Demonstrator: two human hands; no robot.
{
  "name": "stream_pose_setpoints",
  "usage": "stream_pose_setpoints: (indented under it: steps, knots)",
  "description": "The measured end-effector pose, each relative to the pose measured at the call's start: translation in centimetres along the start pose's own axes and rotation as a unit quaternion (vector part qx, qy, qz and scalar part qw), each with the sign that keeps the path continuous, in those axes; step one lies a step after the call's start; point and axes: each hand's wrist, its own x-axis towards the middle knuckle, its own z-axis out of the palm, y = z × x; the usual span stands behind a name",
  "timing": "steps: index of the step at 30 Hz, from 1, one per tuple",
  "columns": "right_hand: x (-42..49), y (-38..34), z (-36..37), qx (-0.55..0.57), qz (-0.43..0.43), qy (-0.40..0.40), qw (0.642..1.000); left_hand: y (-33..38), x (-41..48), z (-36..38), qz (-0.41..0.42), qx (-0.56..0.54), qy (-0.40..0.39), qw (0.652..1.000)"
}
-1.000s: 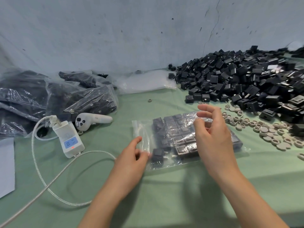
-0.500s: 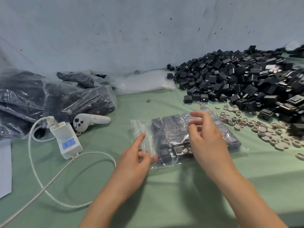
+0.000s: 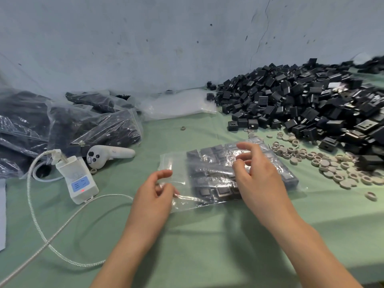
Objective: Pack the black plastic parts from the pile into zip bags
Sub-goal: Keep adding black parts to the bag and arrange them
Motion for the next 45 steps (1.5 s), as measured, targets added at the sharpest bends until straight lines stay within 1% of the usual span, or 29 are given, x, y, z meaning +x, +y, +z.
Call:
stream_pose_setpoints:
  steps: [4, 6, 8, 10, 13, 15, 17, 19, 21, 23, 25, 27, 29, 32, 34, 38, 42, 45]
  knots:
    - [0.3, 0.5, -1.0, 0.021, 0.024, 0.028, 0.999, 0.5, 0.5, 0.2, 0.015, 0.053, 0.119, 0.991]
    - [0.7, 0.9, -1.8, 0.078, 0.067, 0.053, 0.993, 1.0, 0.5, 0.4, 0.046, 0.091, 0.166, 0.981]
    - [1.3, 1.4, -2.8, 0.170, 0.123, 0.098, 0.973, 2.0, 0.1, 0.9, 0.097, 0.101, 0.175, 0.975]
    - [2.1, 2.1, -4.3, 0.268, 0.198, 0.157, 0.930, 3.2, -0.7, 2.2, 0.148, 0.103, 0.144, 0.973]
    - [3.0, 3.7, -6.7, 0.395, 0.293, 0.244, 0.836, 5.4, -1.3, 5.6, 0.220, 0.107, 0.056, 0.968]
    - [3.3, 5.0, -8.1, 0.449, 0.348, 0.281, 0.774, 7.3, -0.7, 8.9, 0.259, 0.100, -0.018, 0.961]
    - [3.4, 6.2, -9.1, 0.494, 0.401, 0.284, 0.717, 9.5, 0.7, 12.9, 0.280, 0.102, -0.094, 0.950]
    - [3.4, 6.8, -9.7, 0.548, 0.429, 0.266, 0.667, 11.6, 2.6, 17.5, 0.286, 0.122, -0.153, 0.938]
    - [3.6, 7.2, -10.2, 0.584, 0.436, 0.246, 0.638, 13.3, 4.7, 22.1, 0.270, 0.159, -0.198, 0.929]
    - [4.0, 7.6, -10.8, 0.608, 0.432, 0.238, 0.622, 14.4, 6.7, 26.0, 0.243, 0.194, -0.247, 0.918]
    - [4.4, 8.2, -11.4, 0.624, 0.432, 0.237, 0.607, 14.8, 8.5, 29.4, 0.222, 0.250, -0.289, 0.897]
    - [4.5, 8.8, -11.6, 0.638, 0.435, 0.234, 0.591, 14.8, 10.1, 31.9, 0.202, 0.310, -0.318, 0.873]
    - [4.3, 9.3, -11.8, 0.653, 0.434, 0.230, 0.576, 14.7, 11.1, 33.6, 0.186, 0.326, -0.334, 0.865]
    - [4.5, 9.8, -11.9, 0.667, 0.434, 0.234, 0.559, 14.0, 11.0, 35.1, 0.197, 0.326, -0.315, 0.869]
    - [4.8, 10.0, -12.0, 0.668, 0.434, 0.241, 0.554, 13.5, 10.3, 35.3, 0.234, 0.348, -0.296, 0.858]
    - [5.4, 9.9, -11.9, 0.673, 0.425, 0.240, 0.555, 13.3, 9.5, 35.2, 0.297, 0.377, -0.296, 0.825]
    - [5.5, 10.3, -12.2, 0.672, 0.426, 0.235, 0.558, 13.4, 9.4, 35.5, 0.313, 0.364, -0.291, 0.827]
    - [5.4, 10.7, -12.3, 0.675, 0.426, 0.236, 0.554, 13.1, 10.0, 35.5, 0.342, 0.395, -0.265, 0.811]
